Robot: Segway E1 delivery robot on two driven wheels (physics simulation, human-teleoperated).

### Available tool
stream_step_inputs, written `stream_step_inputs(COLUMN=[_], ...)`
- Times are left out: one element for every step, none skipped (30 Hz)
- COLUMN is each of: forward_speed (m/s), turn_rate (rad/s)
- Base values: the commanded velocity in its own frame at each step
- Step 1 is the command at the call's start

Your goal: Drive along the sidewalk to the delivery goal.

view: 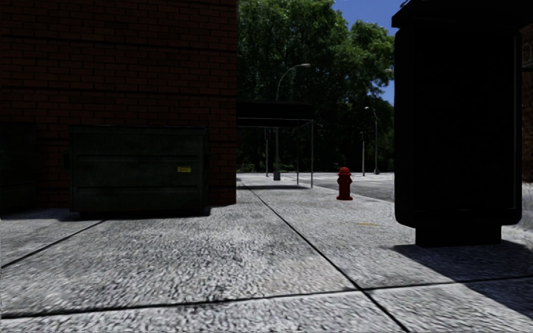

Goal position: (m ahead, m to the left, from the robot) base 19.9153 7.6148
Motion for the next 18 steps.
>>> stream_step_inputs(forward_speed=[2.00,2.00,2.00,2.00,2.00,2.00,2.00,2.00,2.00,2.00,2.00,2.00,2.00,2.00,2.00,2.00,2.00,2.00], turn_rate=[0.00,0.00,0.00,0.00,0.00,0.00,0.00,0.00,0.00,0.00,0.00,0.00,0.00,0.00,0.00,-0.20,-0.67,-0.93])
